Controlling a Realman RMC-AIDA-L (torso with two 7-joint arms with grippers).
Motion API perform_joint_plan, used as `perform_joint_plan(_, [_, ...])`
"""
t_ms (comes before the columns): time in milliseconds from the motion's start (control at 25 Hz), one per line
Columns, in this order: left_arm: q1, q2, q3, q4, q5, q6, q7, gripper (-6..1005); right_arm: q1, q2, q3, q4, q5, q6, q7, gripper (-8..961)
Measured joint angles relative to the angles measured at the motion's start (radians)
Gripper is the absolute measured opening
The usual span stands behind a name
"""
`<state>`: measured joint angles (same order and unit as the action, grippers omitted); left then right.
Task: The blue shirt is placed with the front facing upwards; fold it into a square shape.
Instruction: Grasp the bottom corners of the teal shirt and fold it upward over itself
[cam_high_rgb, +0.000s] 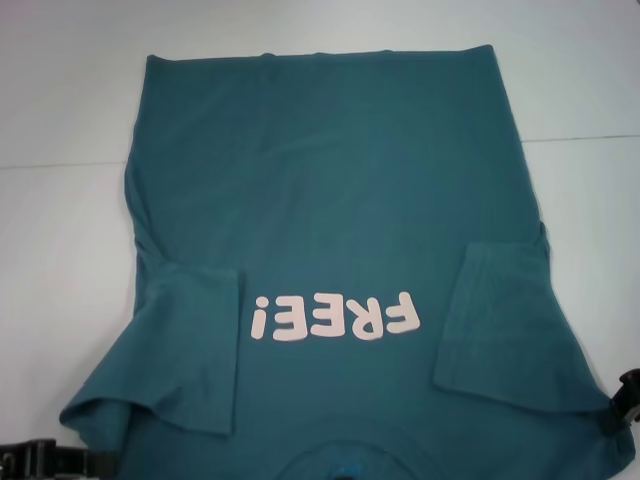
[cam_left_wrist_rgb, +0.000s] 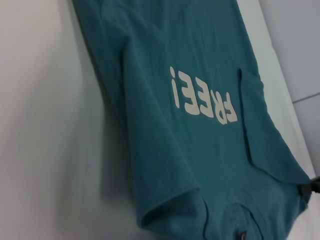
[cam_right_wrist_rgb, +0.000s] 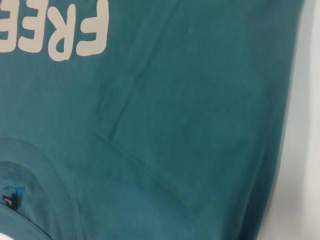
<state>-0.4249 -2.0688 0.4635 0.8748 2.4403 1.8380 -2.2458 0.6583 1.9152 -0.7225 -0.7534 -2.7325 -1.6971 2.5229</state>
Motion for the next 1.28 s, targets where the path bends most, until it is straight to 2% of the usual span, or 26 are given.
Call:
perform_joint_plan(160, [0.005, -0.003, -0.007, 0.018, 0.003, 0.014, 0.000, 19, -0.007, 0.006, 0.014, -0.023, 0.004, -0.007, -0.004, 28])
perform_joint_plan(280, [-0.017, 0.000, -0.023, 0.024, -0.053, 0.028, 0.005, 18, -0.008, 0.007, 0.037, -0.062, 0.077, -0.014, -0.013, 31])
perform_joint_plan(560, [-0.138, 0.049, -0.038, -0.025, -0.151, -0.018, -0.081, 17, 0.027, -0.019, 0.095, -0.090, 0.268, 0.024, -0.004, 36])
perform_joint_plan(640, [-0.187, 0.067, -0.042, -0.063, -0.157, -0.083, -0.125, 17, 0.038, -0.020, 0.121, -0.090, 0.281, 0.061, 0.005, 38])
perform_joint_plan(800, [-0.267, 0.082, -0.037, -0.123, -0.158, -0.230, -0.182, 17, 0.048, -0.014, 0.150, -0.088, 0.306, 0.161, 0.030, 41])
perform_joint_plan(920, [-0.326, 0.081, -0.026, -0.161, -0.157, -0.372, -0.208, 17, 0.049, -0.004, 0.150, -0.080, 0.342, 0.253, 0.035, 43])
perform_joint_plan(1080, [-0.381, 0.080, -0.013, -0.191, -0.152, -0.492, -0.208, 18, 0.060, 0.005, 0.143, -0.076, 0.362, 0.354, 0.035, 47])
perform_joint_plan(1160, [-0.395, 0.079, 0.016, -0.191, -0.150, -0.551, -0.203, 18, 0.072, 0.011, 0.137, -0.072, 0.362, 0.386, 0.030, 48])
perform_joint_plan(1280, [-0.401, 0.073, 0.111, -0.185, -0.153, -0.660, -0.201, 18, 0.084, 0.020, 0.097, -0.061, 0.358, 0.442, 0.022, 51])
